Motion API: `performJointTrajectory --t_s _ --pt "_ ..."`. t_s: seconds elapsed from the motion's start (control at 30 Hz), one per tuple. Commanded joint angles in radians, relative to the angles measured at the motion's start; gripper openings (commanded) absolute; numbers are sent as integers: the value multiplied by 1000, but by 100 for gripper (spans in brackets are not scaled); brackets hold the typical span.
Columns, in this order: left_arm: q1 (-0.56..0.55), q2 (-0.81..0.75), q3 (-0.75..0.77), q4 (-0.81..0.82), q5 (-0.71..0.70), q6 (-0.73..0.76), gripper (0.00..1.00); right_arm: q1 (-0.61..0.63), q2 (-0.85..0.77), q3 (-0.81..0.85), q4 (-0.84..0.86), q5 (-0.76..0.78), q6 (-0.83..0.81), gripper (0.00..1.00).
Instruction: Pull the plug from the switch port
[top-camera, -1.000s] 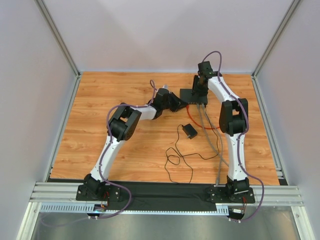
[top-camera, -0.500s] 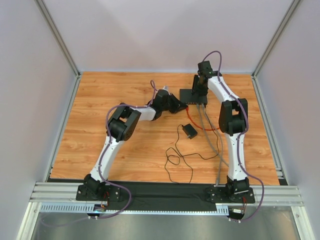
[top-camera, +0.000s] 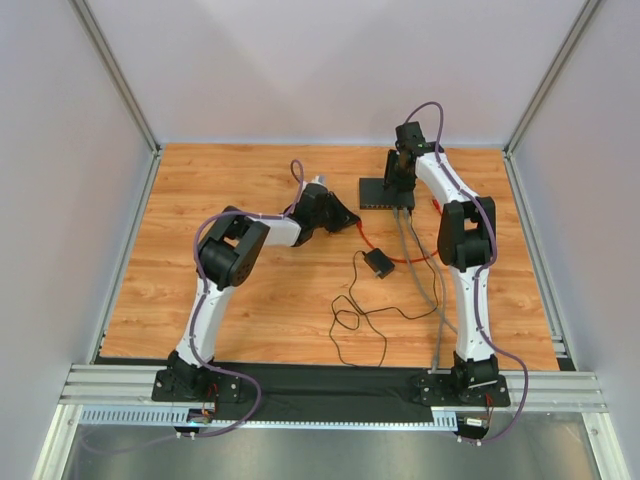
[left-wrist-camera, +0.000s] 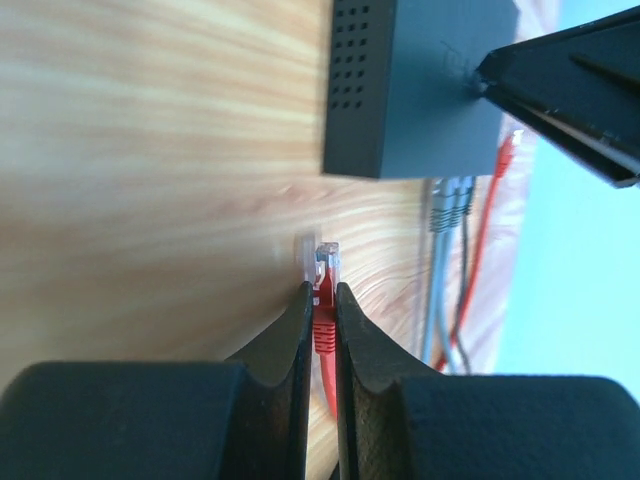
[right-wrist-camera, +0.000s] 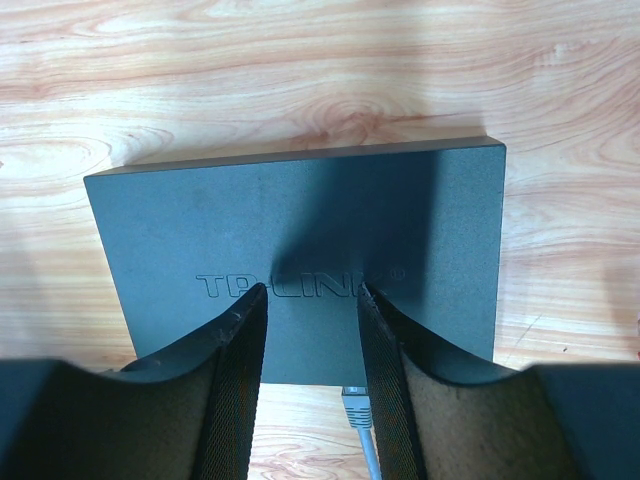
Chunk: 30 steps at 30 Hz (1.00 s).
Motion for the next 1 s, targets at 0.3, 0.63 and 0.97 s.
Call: performJointTrajectory --t_s 0.3,0.63,0.97 --pt "53 -198 46 -311 -218 373 0 -9 74 -21 -73 24 -3 44" --pt "193 -141 228 -584 -133 647 0 -9 78 -17 -77 27 -8 44" --pt "234 -187 322 -819 -584 916 0 -9 78 -20 -72 29 -3 44"
